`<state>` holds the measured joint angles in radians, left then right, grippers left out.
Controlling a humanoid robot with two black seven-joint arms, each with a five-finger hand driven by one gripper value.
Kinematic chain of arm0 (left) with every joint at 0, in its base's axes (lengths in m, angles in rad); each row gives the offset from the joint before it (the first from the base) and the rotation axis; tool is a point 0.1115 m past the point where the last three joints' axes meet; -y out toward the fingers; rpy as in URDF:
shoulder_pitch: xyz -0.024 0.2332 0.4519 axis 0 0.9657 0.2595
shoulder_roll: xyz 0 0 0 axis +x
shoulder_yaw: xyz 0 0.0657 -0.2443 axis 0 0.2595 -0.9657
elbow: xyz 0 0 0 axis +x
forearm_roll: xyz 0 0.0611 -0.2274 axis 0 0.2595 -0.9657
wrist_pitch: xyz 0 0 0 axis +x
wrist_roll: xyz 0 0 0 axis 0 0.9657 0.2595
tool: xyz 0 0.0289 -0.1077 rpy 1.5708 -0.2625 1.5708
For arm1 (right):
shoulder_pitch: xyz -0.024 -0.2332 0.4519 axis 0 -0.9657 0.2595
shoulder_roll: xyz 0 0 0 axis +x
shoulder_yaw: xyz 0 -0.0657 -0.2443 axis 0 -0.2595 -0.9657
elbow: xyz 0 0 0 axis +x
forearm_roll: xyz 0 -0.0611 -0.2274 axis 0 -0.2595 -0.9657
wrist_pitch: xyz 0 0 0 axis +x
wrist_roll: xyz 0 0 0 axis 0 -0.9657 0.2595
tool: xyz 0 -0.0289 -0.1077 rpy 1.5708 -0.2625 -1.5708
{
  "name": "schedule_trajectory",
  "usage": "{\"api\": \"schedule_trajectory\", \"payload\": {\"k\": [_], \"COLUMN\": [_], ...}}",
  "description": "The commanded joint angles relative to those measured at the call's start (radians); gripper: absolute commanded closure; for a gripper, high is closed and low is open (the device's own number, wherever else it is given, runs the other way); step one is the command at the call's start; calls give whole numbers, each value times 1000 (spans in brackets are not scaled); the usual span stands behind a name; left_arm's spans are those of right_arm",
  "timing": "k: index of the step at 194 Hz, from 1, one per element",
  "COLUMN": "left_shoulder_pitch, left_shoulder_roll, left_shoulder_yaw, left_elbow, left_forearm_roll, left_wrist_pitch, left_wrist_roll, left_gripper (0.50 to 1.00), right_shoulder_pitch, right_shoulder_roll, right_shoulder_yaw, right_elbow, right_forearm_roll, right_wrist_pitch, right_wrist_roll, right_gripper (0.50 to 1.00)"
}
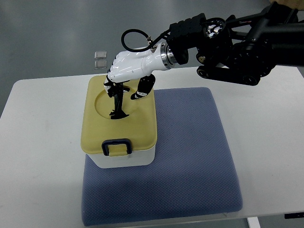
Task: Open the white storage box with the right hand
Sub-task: 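Lower the right hand and grasp the black handle on the lid, then lift the yellow lid off the white box with the right hand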
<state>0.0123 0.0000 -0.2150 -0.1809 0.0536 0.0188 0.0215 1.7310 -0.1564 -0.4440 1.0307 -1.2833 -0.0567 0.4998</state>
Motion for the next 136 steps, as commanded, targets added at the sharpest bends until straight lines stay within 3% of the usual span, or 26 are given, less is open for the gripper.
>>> {"api": "schedule_trajectory", "payload": {"k": [1,74,136], "left_shoulder_pitch": [0,0,0], "left_shoulder_roll": [0,0,0], "left_shoulder_yaw": [0,0,0], "left_elbow": [0,0,0], "left_forearm_roll": [0,0,0], "left_wrist_pitch": [0,0,0], "left_wrist_roll": [0,0,0], "left_gripper": [500,500,500], "right_shoulder_pitch": [-4,108,209], "right_shoulder_roll": [2,-58,-298], "right_shoulder_yaw": [1,73,110], "right_elbow": [0,42,169], "right_forearm_roll": [5,50,70], "right_wrist_pitch": [-2,9,90], "right_wrist_roll": [2,2,9], "right_gripper": [1000,1000,1000]}}
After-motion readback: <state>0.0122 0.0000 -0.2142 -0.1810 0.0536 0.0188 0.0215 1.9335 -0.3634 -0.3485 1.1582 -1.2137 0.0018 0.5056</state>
